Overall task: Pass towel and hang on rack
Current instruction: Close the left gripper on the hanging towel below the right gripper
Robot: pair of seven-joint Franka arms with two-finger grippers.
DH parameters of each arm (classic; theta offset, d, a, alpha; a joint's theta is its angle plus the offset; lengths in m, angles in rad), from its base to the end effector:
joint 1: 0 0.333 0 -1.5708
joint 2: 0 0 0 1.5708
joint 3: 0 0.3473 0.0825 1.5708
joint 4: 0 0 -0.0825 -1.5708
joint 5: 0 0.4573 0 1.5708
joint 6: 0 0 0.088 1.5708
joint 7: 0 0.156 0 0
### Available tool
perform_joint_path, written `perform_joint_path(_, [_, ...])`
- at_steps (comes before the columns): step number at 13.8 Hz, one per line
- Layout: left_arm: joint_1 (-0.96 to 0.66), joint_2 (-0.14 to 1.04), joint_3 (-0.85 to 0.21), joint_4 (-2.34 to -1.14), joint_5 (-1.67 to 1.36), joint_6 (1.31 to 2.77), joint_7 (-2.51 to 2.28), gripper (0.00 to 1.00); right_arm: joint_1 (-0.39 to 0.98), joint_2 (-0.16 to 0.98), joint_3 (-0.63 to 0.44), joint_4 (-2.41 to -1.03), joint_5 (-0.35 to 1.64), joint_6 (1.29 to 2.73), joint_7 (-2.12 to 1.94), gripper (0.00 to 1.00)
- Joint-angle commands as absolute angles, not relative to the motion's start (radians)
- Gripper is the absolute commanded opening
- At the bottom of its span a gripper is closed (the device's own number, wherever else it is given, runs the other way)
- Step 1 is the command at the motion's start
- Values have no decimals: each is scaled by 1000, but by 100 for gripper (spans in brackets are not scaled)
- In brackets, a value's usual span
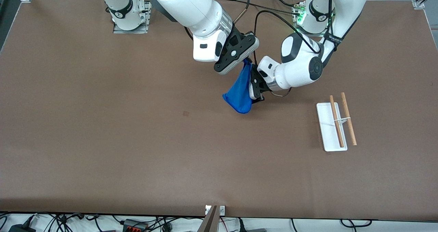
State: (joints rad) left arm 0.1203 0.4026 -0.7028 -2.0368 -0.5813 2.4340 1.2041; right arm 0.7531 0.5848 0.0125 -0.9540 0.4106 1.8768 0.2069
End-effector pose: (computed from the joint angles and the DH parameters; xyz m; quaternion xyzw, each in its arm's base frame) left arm 0.5542 -0.3852 0.2388 0.7574 -0.5713 0.1146 0.2945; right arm 0.5810 0.6214 0.5667 -0.9350 -0.2376 -0.0498 0.2583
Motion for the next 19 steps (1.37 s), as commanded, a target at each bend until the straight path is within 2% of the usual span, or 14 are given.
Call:
perform_joint_path(1, [126, 373, -736, -2069, -607, 2462, 1233, 100, 765, 581, 3, -953, 397, 1887, 222, 0])
perform_joint_path(2, [124, 374, -744, -2074, -607, 2494, 1233, 98, 765, 581, 3, -951, 397, 1887, 222, 0])
perform_joint_path(5, [124, 393, -744, -2069, -607, 2510, 1239, 33, 765, 581, 3, -953, 397, 1887, 222, 0])
perform_joint_path(6, [127, 393, -742, -2068, -606, 2510, 1239, 18, 765, 581, 3, -953, 397, 1887, 222, 0])
perform_joint_path(7, [132, 393, -742, -2068, -607, 2526, 1238, 9, 765, 581, 3, -951, 397, 1887, 222, 0])
perform_joint_path(8, [127, 400, -742, -2063, -607, 2558, 1238, 27, 765, 581, 3, -953, 396, 1887, 222, 0])
perform_joint_path(9, [130, 420, -744, -2059, -606, 2575, 1238, 9, 765, 581, 3, -953, 397, 1887, 222, 0])
perform_joint_path(10, [126, 417, -744, -2059, -607, 2579, 1224, 0, 765, 581, 3, -951, 397, 1887, 222, 0])
perform_joint_path(15, [140, 416, -736, -2045, -607, 2573, 1138, 0, 765, 581, 5, -954, 397, 1887, 222, 0])
perform_joint_path(17, [184, 402, -732, -2045, -604, 2527, 1134, 0, 765, 581, 5, -954, 397, 1887, 222, 0])
perform_joint_path(18, [214, 394, -733, -2046, -604, 2492, 1131, 0, 767, 581, 3, -954, 396, 1885, 222, 30])
perform_joint_path(19, [251, 384, -736, -2046, -603, 2453, 1129, 0, 765, 581, 2, -956, 394, 1887, 222, 99])
